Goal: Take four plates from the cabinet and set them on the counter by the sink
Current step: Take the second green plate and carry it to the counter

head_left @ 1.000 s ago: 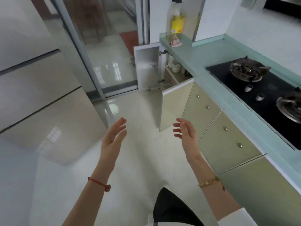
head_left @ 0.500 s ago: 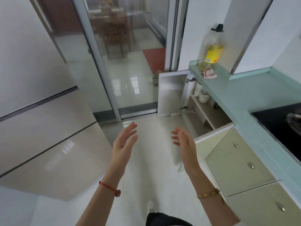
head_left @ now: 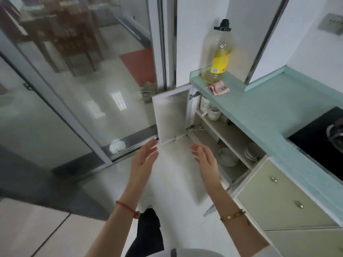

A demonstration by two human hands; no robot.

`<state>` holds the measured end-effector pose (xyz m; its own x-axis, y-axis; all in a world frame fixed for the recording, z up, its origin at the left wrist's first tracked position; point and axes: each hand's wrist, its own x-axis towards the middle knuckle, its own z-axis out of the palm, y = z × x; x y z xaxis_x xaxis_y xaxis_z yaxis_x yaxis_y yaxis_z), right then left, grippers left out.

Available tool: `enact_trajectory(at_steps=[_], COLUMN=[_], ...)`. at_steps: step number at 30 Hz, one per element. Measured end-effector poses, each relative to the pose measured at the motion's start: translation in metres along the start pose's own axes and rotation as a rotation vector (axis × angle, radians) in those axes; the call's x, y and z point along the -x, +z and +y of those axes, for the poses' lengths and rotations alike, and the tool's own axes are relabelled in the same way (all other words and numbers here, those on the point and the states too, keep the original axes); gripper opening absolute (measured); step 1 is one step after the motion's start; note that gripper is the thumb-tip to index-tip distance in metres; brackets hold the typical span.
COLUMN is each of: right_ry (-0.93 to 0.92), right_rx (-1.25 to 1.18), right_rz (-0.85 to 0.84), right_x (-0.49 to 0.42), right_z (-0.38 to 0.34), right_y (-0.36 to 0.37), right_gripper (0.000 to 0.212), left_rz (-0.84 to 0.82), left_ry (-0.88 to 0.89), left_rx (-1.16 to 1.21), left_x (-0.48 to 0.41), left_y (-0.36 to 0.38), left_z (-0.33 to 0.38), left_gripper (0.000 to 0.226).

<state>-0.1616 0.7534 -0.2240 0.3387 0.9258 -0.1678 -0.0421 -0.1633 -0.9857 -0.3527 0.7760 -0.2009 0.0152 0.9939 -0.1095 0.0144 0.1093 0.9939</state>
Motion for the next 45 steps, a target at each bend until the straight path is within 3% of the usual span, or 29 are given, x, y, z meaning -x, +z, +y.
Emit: enact_trajectory(at_steps=[8, 14, 24, 29, 35, 40, 45], right_ry=[0.088, 0.222, 0.489, 0.569, 0.645, 0.667, 0.599], right_rx=[-0.012, -0.020, 0.015, -0.019, -0.094, 0.038, 0.135], right_rz=[0.351, 0.613, 0.721, 0.787, 0.913, 0.971, 0.901], right_x=[-0.131, -0.190, -0.277, -0.322, -0.379, -0.432, -0.483], right_z=[0.008, 0.033, 0.114, 0.201, 0.353, 0.487, 0.609], right_y=[0.037, 0.021, -0.046, -0.073, -0.105, -0.149, -0.201], right_gripper=[0.029, 0.021, 0.030, 0.022, 0.034, 0.037, 0.036], left_rz=[-0.357, -0.587, -0.785, -0.845, -0.919, -0.941, -0.935], left_ry=[-0.084, -0.200, -0.286, -0.289, -0.311, -0.291, -0.260], left_rx=[-0.192, -0.313, -0.491, -0.498, -0.536, -0.568, -0.599], left_x=[-0.200, -0.299, -0.388, -0.422, -0.457, -0.493, -0.533], left_y=[0.009, 0.053, 0.168, 0.224, 0.289, 0.345, 0.424], left_z=[0.005, -0.011, -0.100, -0.186, -0.347, -0.491, -0.622], left_gripper=[0.039, 0.043, 0.046, 0.043, 0.040, 0.040, 0.050])
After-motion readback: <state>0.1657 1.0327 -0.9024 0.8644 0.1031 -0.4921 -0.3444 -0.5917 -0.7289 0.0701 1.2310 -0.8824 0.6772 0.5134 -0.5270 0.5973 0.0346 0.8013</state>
